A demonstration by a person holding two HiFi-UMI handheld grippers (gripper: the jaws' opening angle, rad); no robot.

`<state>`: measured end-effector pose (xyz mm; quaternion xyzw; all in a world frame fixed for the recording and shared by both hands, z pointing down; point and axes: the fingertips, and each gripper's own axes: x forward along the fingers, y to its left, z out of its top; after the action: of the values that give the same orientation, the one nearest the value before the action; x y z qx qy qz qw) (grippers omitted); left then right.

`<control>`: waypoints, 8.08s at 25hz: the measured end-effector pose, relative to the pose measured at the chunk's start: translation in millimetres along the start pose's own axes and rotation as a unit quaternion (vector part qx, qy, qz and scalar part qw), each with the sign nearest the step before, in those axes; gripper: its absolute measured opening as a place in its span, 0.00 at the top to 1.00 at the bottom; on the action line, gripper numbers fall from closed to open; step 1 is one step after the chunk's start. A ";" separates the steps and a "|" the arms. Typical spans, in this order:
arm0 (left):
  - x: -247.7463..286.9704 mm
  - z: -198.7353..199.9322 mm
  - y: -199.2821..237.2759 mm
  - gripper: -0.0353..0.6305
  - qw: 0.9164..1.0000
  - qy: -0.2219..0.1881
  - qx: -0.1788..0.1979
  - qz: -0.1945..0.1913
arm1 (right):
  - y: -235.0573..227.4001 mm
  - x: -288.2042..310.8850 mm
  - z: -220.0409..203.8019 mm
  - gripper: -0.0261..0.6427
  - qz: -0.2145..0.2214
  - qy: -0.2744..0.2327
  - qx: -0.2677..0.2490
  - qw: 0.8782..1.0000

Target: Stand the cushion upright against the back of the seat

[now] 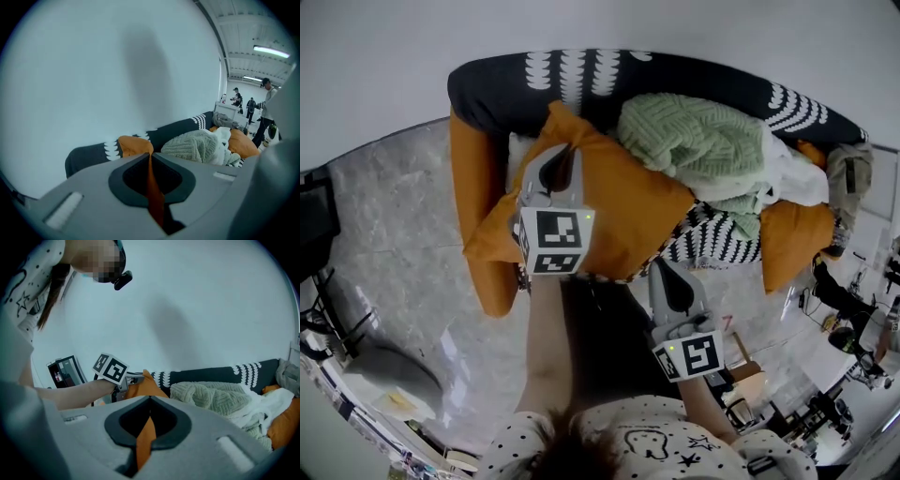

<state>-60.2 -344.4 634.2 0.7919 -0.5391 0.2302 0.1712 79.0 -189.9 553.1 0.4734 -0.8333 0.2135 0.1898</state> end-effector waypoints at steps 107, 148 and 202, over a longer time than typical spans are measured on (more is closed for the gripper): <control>-216.0 190.1 -9.2 0.95 0.961 -0.256 -0.081 0.065 | 33.0 -61.2 154.8 0.96 0.034 -0.151 -0.061 0.986; -303.5 129.6 -63.6 0.95 0.968 -0.234 -0.079 0.042 | 43.9 -80.7 161.8 0.96 0.062 -0.160 -0.060 0.983; -284.2 127.6 -82.2 0.94 0.972 -0.214 -0.094 -0.020 | 84.9 -49.7 115.6 0.96 0.130 -0.061 -0.107 0.984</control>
<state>-49.5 -160.8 369.6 0.8135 -0.5668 0.0003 0.1304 15.8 -177.5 415.7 0.3504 -0.9158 0.1168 0.1582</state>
